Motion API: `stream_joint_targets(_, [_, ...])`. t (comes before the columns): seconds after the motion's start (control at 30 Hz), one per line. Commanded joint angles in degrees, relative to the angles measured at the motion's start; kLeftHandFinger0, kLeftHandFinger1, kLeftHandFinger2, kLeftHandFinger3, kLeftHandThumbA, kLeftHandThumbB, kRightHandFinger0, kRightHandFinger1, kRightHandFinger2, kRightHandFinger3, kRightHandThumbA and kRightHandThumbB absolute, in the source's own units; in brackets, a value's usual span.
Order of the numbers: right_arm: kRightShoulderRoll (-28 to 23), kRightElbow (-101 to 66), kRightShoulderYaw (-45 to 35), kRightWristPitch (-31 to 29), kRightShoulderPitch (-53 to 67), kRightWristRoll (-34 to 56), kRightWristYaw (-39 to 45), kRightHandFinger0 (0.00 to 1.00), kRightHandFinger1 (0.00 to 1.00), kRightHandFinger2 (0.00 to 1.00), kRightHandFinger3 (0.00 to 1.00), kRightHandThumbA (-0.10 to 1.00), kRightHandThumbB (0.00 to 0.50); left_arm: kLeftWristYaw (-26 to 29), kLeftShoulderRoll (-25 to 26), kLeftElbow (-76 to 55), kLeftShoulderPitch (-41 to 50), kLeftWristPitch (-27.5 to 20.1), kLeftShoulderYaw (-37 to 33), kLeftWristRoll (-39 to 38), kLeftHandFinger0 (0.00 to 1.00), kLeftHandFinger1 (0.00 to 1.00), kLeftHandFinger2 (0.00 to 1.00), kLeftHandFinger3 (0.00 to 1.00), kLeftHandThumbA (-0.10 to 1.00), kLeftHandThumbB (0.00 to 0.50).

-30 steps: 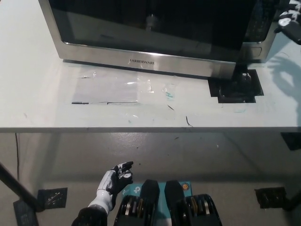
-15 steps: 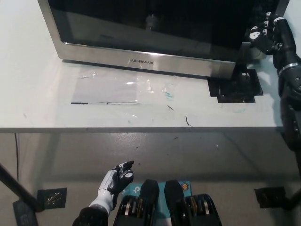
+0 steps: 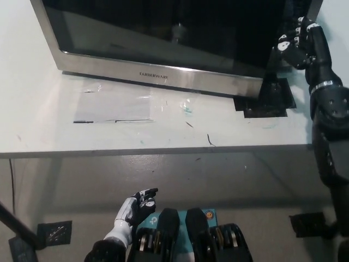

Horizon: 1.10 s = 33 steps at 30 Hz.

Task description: A microwave is kept infront of the robot with its door slightly ajar. The robot uses its right hand to push the door towards the left to open it.

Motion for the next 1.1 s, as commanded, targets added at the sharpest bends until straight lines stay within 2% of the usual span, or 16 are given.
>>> stream_joint_targets(0.0, [4.8,-8.4,2.7,-0.1,-0.3,1.4,3.0,0.23,0.32,0.46,0.61,0.17,0.2,-1.0,0.6,-1.5,-1.6,-0.9,-0.5,0.2,0.94,0.94,0.91,0.78,0.22,0.282])
stream_joint_targets(0.07, [5.7,-11.7,2.4,1.3,1.5,2.5,3.5,0.23,0.31,0.45,0.62,0.16,0.199,-0.9,0.6,-1.6,-1.6,-0.6,-0.7,0.3,0.92,0.93,0.9,0.78,0.23,0.281])
stream_joint_targets(0.13, [6.4,-15.9,2.7,2.0,4.0,2.9,3.9,0.25,0.33,0.46,0.62,0.16,0.197,-0.7,0.6,-1.0,-2.1,-0.8,-0.5,0.1,0.9,0.91,0.89,0.78,0.22,0.303])
stream_joint_targets(0.2, [7.7,-22.9,3.2,2.5,9.2,6.0,5.9,0.29,0.37,0.49,0.66,0.13,0.165,-0.6,0.4,-0.8,-2.1,-0.6,0.0,-0.5,0.9,0.9,0.88,0.75,0.21,0.314])
stream_joint_targets(0.3, [8.0,-27.8,4.1,3.8,12.6,6.4,6.9,0.31,0.38,0.51,0.66,0.14,0.155,-0.5,0.5,-0.6,-2.1,-0.9,-0.3,0.0,0.92,0.92,0.88,0.75,0.23,0.314])
stream_joint_targets(0.37, [8.5,-31.9,4.4,5.7,15.5,7.9,7.5,0.35,0.42,0.53,0.68,0.13,0.152,-0.6,0.4,-1.2,-1.9,-0.6,-0.4,0.0,0.88,0.87,0.85,0.75,0.23,0.315])
stream_joint_targets(0.4, [8.8,-33.3,4.6,6.0,16.6,7.9,7.5,0.36,0.42,0.53,0.68,0.13,0.158,-0.6,0.5,-1.2,-2.0,-0.5,-0.5,0.1,0.88,0.88,0.85,0.75,0.22,0.293])
stream_joint_targets(0.5, [9.6,-37.9,5.7,7.6,20.8,7.7,7.3,0.37,0.45,0.55,0.68,0.14,0.169,-0.1,0.5,-1.4,-2.0,0.3,-0.7,0.5,0.91,0.93,0.91,0.81,0.22,0.296])
stream_joint_targets(0.57, [10.0,-40.2,6.4,8.2,23.0,8.1,7.9,0.37,0.46,0.56,0.7,0.16,0.163,-0.7,0.4,-1.2,-2.0,-0.1,-0.3,-0.3,0.91,0.92,0.9,0.77,0.2,0.295])
stream_joint_targets(0.6, [10.0,-41.5,7.2,7.9,24.5,8.5,8.6,0.37,0.45,0.56,0.71,0.16,0.151,-0.6,0.4,-1.0,-2.4,0.1,-0.2,-0.4,0.9,0.91,0.89,0.77,0.2,0.304])
stream_joint_targets(0.63, [10.1,-41.9,7.5,7.7,25.1,8.8,8.9,0.36,0.44,0.55,0.71,0.17,0.145,-0.8,0.5,-0.9,-2.4,-0.2,-0.3,-0.4,0.89,0.91,0.9,0.78,0.2,0.29])
stream_joint_targets(0.73, [9.8,-43.6,9.2,7.7,27.1,9.4,10.6,0.36,0.43,0.54,0.72,0.21,0.145,-1.1,0.5,-0.5,-2.6,-0.8,-0.4,-0.5,0.91,0.92,0.91,0.78,0.2,0.288])
stream_joint_targets(0.87, [11.0,-45.3,10.7,8.3,29.5,11.1,11.4,0.35,0.43,0.53,0.7,0.18,0.159,-0.7,0.3,-0.5,-2.7,-0.4,-0.1,-0.6,0.92,0.93,0.9,0.76,0.21,0.308])
stream_joint_targets(0.9, [11.3,-45.8,11.8,7.7,30.3,10.3,11.3,0.35,0.43,0.53,0.7,0.18,0.15,-0.6,0.4,-0.3,-2.8,-0.4,-0.3,-0.4,0.92,0.93,0.9,0.78,0.23,0.312])
stream_joint_targets(0.97, [11.5,-46.0,12.4,7.5,30.7,10.2,11.6,0.36,0.43,0.53,0.7,0.2,0.146,-0.7,0.4,-0.4,-2.8,-0.3,-0.3,-0.4,0.9,0.9,0.88,0.75,0.22,0.31])
stream_joint_targets(1.07, [11.8,-45.9,14.1,6.9,31.6,9.4,12.0,0.4,0.45,0.53,0.7,0.23,0.146,-0.6,0.4,-0.4,-2.8,-0.8,-0.3,-0.4,0.91,0.92,0.89,0.74,0.19,0.278])
